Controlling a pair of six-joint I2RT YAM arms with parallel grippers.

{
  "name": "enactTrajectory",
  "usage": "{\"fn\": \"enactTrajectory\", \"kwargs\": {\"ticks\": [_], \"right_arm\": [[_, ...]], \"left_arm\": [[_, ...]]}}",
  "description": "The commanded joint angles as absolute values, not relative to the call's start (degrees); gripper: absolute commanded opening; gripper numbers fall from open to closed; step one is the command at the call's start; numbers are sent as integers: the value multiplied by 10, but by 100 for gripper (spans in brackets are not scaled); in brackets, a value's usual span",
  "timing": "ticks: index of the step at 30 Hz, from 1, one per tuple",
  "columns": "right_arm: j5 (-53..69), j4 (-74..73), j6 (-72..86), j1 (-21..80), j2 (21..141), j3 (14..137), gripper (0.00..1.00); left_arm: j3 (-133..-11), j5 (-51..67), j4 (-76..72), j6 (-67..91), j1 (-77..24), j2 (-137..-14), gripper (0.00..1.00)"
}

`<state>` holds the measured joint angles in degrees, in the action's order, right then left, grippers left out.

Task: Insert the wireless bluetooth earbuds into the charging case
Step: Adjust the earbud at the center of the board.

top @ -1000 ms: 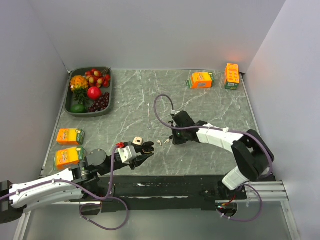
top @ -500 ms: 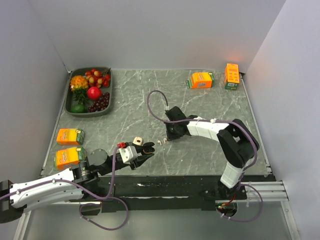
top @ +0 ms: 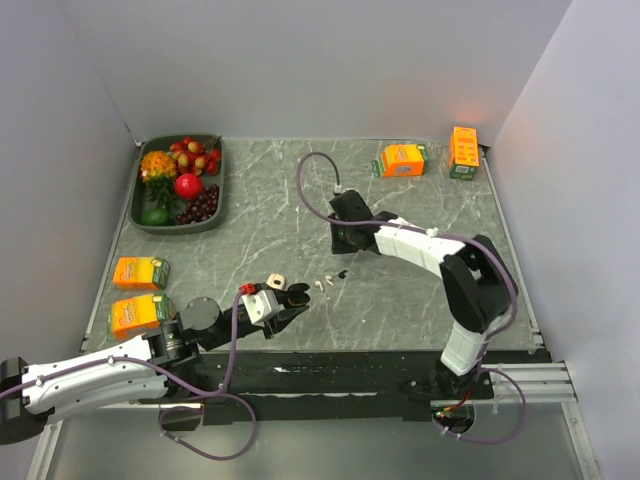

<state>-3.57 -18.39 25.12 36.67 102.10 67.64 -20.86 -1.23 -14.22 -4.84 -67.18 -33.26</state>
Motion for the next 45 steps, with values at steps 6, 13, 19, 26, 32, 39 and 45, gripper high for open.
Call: {"fn": "enactTrajectory", "kwargs": {"ticks": [6,13,19,26,32,39,45], "right_arm": [[-25,-179,234,367,879,542,0],[-5,-147,243,375,899,489,0],[12,-137,238,377,942,518,0],[28,-133,244,378,996,555,0],[28,-133,256,376,1019,586,0],[21,-150,255,374,1062,658,0],[12,-176,236,361,1061,713,0]], "left_arm": [[-220,-15,-169,-40,-675,-329,1],[-224,-9,-164,-39,-676,-333,1],[-226,-11,-162,-38,-675,-336,1],[-225,-17,-154,-36,-676,-329,1],[-224,-17,-155,-37,-676,-332,1],[-224,-18,-157,-37,-676,-334,1],[-224,-21,-155,-37,-675,-331,1]]}}
